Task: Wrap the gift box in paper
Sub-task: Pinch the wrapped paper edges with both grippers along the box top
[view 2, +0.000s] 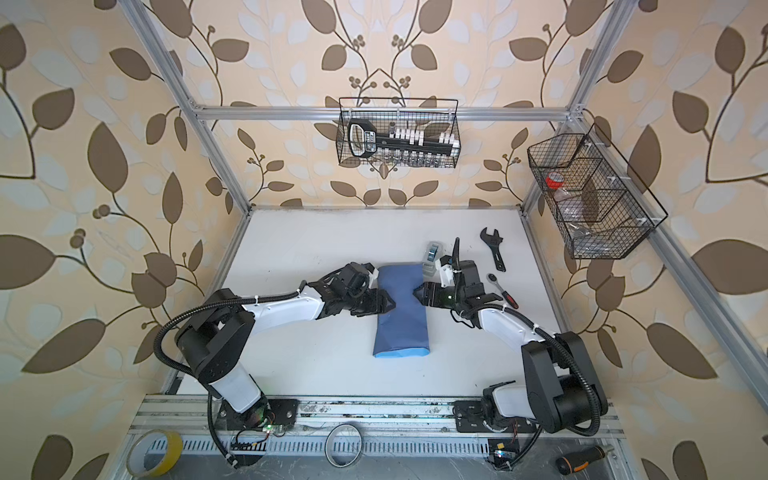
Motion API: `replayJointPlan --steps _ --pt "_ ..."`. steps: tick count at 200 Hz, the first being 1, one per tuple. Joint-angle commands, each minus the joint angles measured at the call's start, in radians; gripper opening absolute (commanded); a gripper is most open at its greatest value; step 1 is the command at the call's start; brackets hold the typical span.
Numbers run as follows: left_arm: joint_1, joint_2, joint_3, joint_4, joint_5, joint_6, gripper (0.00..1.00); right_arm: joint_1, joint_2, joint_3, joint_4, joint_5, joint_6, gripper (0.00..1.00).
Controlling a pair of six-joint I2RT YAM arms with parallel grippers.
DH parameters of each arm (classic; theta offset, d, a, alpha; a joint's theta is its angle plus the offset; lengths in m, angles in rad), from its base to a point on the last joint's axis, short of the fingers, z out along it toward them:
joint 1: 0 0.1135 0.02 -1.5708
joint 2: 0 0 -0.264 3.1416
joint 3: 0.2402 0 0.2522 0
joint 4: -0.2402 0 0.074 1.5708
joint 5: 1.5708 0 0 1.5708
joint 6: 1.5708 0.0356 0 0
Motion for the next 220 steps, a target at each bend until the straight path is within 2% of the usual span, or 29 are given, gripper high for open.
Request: replayJointPlan --steps 1,43,104,162,220 --pt "-0.005 0.027 -0.027 -0.048 -0.033 0.008 0.68 0.035 0.043 0.013 -0.015 0.012 -0.018 0.78" --pt "-0.004 0.02 -0.025 -0.054 -0.046 0.007 0.68 0.075 0.064 -0.005 0.035 -0.013 0.015 0.72" --pt "0.018 -0.029 -0.067 -0.057 -0.062 -0.002 0.68 0.16 0.058 -0.042 0.148 -0.046 0.129 0.64" --pt "0.106 -0.109 -0.162 -0.059 -0.05 0.005 0.67 0.288 0.133 -0.016 0.267 -0.032 0.24 0.62" --pt "0.11 -0.122 -0.197 -0.06 -0.008 0.002 0.67 0.28 0.218 0.063 0.213 0.002 0.184 0.6"
